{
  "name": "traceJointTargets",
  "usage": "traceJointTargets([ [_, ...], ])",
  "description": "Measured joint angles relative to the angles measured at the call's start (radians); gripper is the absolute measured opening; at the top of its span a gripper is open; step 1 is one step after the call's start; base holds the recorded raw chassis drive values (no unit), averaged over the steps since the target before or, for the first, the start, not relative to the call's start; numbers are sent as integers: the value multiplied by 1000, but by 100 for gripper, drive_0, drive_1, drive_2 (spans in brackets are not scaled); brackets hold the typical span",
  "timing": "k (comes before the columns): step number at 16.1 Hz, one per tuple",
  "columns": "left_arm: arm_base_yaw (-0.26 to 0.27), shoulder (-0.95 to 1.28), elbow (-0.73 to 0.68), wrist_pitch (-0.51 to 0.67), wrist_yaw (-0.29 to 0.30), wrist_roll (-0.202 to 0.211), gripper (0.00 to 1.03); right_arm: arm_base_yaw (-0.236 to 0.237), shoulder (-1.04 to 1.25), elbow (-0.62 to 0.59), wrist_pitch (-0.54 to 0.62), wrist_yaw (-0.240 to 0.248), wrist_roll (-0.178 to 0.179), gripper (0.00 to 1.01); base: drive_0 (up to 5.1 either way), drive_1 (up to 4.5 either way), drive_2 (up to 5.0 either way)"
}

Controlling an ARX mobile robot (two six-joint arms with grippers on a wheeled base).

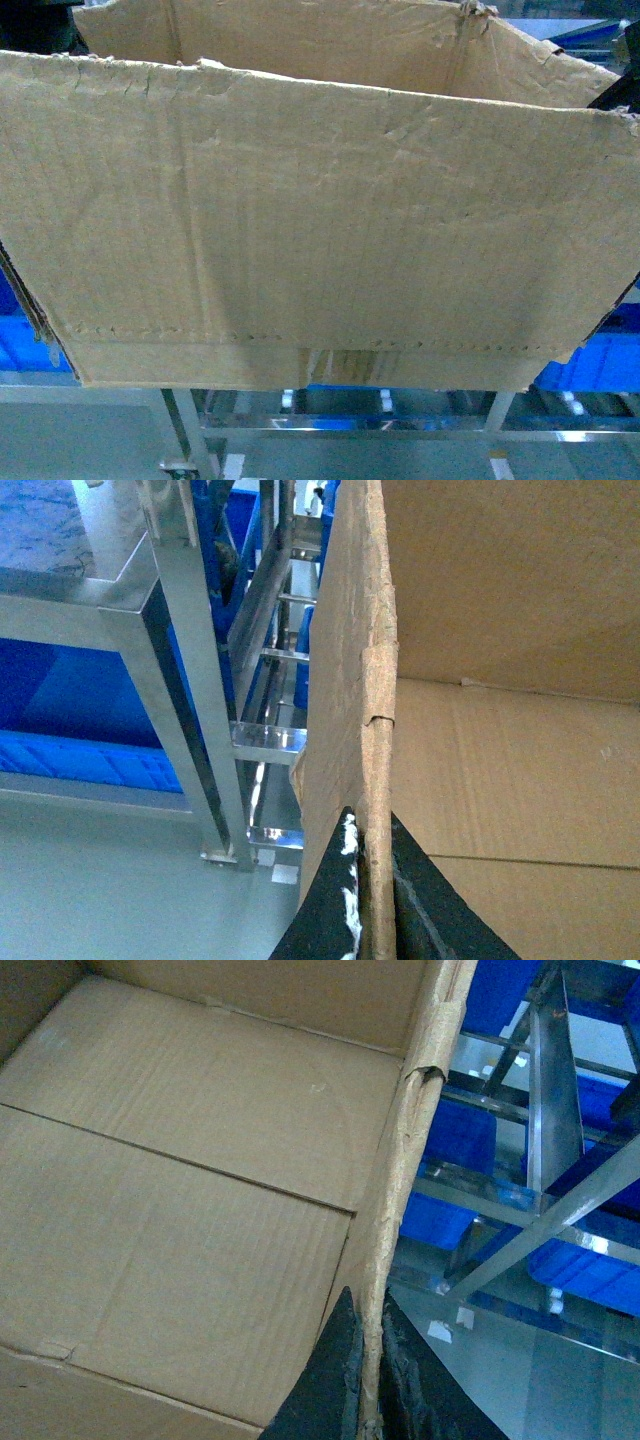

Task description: Sort boxes to right shelf from conveyor

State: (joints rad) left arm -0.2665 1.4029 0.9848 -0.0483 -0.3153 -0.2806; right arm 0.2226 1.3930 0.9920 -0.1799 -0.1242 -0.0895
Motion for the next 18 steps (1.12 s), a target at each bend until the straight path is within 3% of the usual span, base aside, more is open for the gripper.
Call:
traceJointTargets([
  [18, 1, 2, 6, 5, -3, 1, 2, 0, -1, 4, 2, -1, 0, 2, 0, 0, 0],
])
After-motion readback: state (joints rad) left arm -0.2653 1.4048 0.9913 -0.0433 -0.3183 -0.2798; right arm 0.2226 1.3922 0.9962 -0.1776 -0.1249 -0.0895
